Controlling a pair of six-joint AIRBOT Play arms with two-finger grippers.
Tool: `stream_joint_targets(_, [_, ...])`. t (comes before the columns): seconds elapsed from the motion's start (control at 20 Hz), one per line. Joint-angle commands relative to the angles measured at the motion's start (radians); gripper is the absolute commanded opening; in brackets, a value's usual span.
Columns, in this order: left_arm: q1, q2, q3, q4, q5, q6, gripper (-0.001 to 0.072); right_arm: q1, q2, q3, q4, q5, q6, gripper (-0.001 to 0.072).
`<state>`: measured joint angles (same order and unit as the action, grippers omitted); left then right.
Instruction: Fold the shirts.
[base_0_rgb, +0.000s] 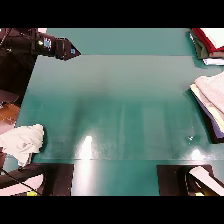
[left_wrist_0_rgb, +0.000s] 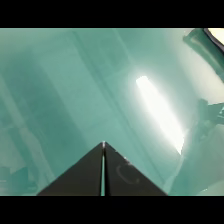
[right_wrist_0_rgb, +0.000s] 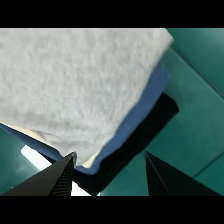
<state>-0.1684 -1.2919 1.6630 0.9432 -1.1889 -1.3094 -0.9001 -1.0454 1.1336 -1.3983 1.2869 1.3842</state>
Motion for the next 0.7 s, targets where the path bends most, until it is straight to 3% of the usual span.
stream_joint_targets(0.0, [0.000,0.000,0.000,0.000,0.002,0.009,0.0024,0.029,0.002,-0.004,0.063,0.043,0.032,0.0507])
stream_joint_targets(0.25, [0.000,0.000,0.000,-0.008,-0.014,0.007,0.0024,0.294,0.002,-0.004,0.301,0.048,0.032,0.0496])
stream_joint_targets(0.3, [0.000,0.000,0.000,-0.008,-0.012,0.007,0.0024,0.367,0.002,-0.004,0.303,0.049,0.031,0.0414])
stream_joint_targets(0.45, [0.000,0.000,0.000,-0.008,0.001,0.007,0.0024,0.557,0.002,-0.004,0.297,0.047,0.028,0.0071])
stream_joint_targets(0.5, [0.000,0.000,0.000,-0.008,0.004,0.007,0.0024,0.607,0.002,-0.004,0.296,0.043,0.023,0.0014])
stream_joint_targets(0.65, [0.000,0.000,0.000,-0.008,0.003,0.008,0.0024,0.720,0.002,-0.004,0.295,0.017,0.020,0.0014])
